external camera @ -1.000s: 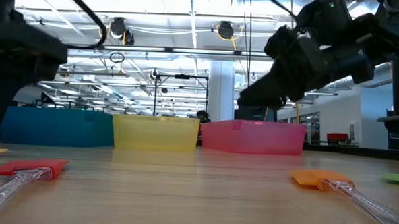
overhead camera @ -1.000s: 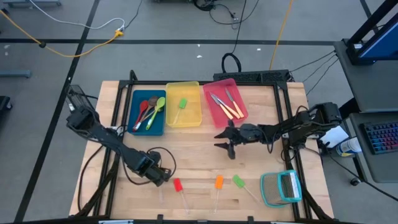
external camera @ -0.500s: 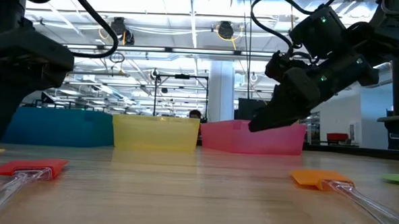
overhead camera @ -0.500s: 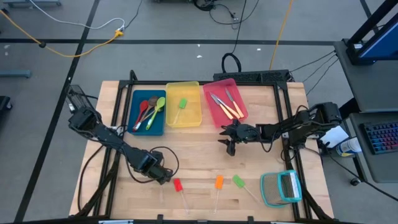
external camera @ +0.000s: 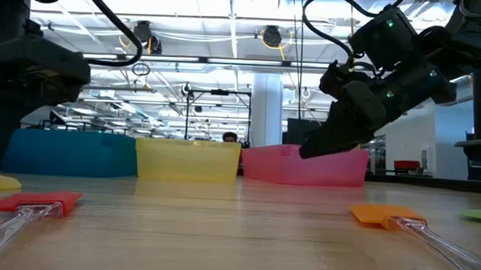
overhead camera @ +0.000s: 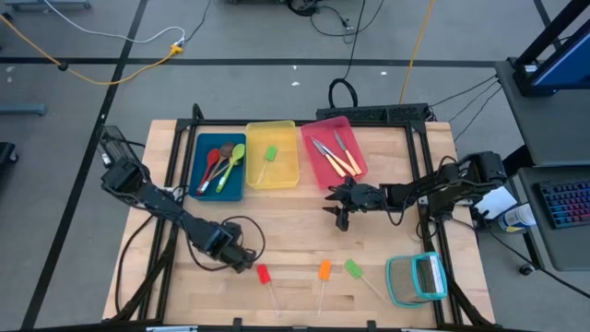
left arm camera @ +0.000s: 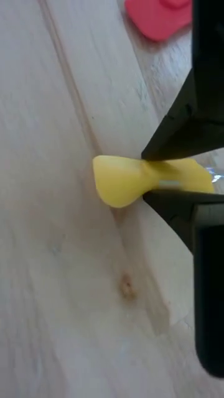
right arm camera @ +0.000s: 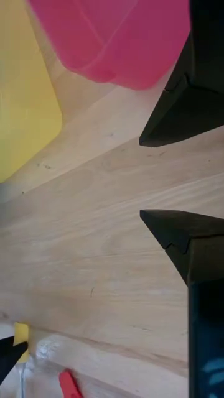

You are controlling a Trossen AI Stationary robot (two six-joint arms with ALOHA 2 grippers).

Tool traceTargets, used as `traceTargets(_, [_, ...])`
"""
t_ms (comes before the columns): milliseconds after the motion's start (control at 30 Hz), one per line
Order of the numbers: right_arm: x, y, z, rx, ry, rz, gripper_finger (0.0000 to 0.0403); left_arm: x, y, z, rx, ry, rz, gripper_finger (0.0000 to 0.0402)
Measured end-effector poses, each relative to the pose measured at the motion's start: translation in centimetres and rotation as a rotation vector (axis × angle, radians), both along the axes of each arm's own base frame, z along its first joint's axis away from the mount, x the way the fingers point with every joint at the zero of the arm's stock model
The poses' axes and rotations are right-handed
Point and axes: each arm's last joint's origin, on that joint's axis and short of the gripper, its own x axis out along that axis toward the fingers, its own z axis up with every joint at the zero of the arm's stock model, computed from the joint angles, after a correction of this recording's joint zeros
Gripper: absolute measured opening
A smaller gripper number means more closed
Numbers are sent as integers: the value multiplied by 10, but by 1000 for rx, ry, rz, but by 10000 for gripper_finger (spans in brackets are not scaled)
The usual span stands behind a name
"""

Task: Pick & Place Kitchen Items
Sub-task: Put the yellow spatula into the yellow bin

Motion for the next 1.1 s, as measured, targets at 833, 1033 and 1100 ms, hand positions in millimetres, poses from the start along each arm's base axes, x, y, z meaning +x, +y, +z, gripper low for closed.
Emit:
traceTargets(833, [2, 0, 3, -20, -33, 12, 171, 26, 25, 11, 116, -92, -86, 33])
traceTargets(1033, [2, 0, 3, -23, -33, 14, 171, 49, 48, 30, 195, -162, -138, 34])
traceTargets(1100, [2, 0, 3, -23, -33, 14, 171, 60, 61, 39, 242, -192, -166, 33])
